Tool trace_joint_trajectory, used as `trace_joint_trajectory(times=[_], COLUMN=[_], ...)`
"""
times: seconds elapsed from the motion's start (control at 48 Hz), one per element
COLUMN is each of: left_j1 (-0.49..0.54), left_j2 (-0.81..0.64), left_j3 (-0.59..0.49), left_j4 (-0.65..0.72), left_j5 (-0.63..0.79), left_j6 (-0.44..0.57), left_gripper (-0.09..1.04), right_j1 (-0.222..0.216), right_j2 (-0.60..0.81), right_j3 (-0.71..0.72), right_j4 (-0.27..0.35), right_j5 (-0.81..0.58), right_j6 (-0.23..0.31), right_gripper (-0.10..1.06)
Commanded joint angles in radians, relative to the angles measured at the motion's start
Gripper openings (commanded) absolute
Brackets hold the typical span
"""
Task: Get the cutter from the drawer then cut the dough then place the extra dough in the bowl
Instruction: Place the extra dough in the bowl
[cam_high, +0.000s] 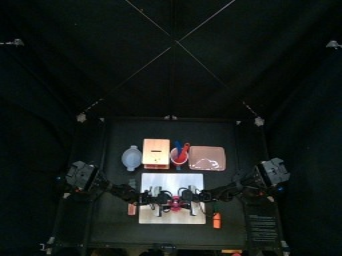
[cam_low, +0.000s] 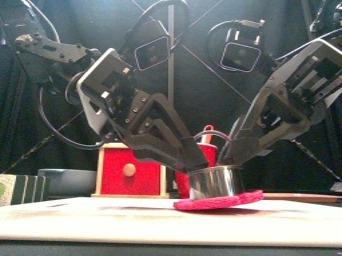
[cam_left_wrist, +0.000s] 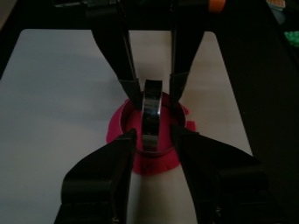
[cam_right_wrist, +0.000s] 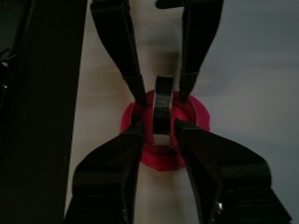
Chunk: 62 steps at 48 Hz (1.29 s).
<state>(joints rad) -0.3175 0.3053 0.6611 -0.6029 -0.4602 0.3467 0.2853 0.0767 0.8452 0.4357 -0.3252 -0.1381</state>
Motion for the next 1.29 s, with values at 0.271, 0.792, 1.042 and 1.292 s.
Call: trace_joint_trajectory(times=[0.271, 0.792, 1.042, 1.292], left_j1=[0.009, -0.074, -0.057, -0.025], left_j2=[-0.014, -0.086, -0.029, 0.000], left_j3=[-0.029, 0.060, 0.046, 0.035], left_j4=[0.011, 0.005, 0.008, 0.005], left_j5=[-0.087, -0.084, -0.087, -0.086], left_j6=[0.003, -0.003, 0.003, 0.002], left_gripper=[0.88, 0.86, 0.72, 0.59], right_j1=[0.002, -0.044, -0.048, -0.048], right_j2=[-0.035, -0.066, -0.064, -0.064], right_j3=[-0.031, -0.040, -0.051, -0.058], right_j4=[-0.046, -0.071, -0.071, -0.071], right_j5=[-0.009, -0.002, 0.026, 0.048], right_j6=[0.000, 0.000, 0.002, 0.002], right_gripper=[0.88, 0.88, 0.88, 0.88])
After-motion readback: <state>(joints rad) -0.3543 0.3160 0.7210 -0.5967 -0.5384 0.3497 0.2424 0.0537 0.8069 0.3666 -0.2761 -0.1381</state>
